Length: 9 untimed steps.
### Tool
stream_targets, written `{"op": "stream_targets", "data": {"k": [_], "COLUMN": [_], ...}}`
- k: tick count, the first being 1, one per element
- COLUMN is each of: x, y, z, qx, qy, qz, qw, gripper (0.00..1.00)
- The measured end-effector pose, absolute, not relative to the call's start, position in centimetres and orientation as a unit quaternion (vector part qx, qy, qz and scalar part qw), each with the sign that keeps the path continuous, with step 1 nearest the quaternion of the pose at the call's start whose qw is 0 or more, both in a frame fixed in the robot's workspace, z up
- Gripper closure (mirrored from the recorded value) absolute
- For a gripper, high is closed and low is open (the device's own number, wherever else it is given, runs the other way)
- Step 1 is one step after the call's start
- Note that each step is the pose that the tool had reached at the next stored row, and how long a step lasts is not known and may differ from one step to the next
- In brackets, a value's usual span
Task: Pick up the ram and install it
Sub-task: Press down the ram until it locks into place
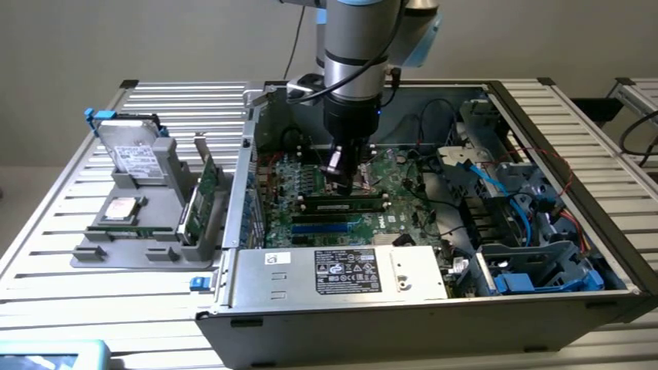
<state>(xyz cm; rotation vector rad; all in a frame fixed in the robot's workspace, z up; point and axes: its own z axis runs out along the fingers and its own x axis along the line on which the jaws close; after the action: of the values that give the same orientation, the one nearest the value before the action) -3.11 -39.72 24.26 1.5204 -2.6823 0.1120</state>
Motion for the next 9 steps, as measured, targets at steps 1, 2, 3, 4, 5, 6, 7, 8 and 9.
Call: {"op": "stream_targets", "data": {"k": [1, 2, 3, 4, 5, 6, 7, 8, 9], "x": [-3.10, -3.04, -3.02, -3.02, -3.01, -3.01, -3.02, -3.02, -3.02], "y": [-39.72, -39.72, -39.72, -39.72, -39.71, -39.72, -39.72, -39.72, -39.72], "z": [24.26, 24.26, 24.26, 24.25, 24.24, 24.25, 24.25, 24.26, 24.26], "qx": [0.488, 0.486, 0.483, 0.480, 0.475, 0.469, 0.463, 0.456, 0.450], "qy": [-0.872, -0.873, -0.874, -0.876, -0.879, -0.882, -0.885, -0.889, -0.892], "qz": [0.036, 0.036, 0.036, 0.036, 0.037, 0.037, 0.037, 0.037, 0.037], "qw": [0.028, 0.028, 0.028, 0.027, 0.026, 0.026, 0.026, 0.026, 0.026], "gripper": [0.89, 0.89, 0.89, 0.89, 0.89, 0.89, 0.89, 0.89, 0.89]}}
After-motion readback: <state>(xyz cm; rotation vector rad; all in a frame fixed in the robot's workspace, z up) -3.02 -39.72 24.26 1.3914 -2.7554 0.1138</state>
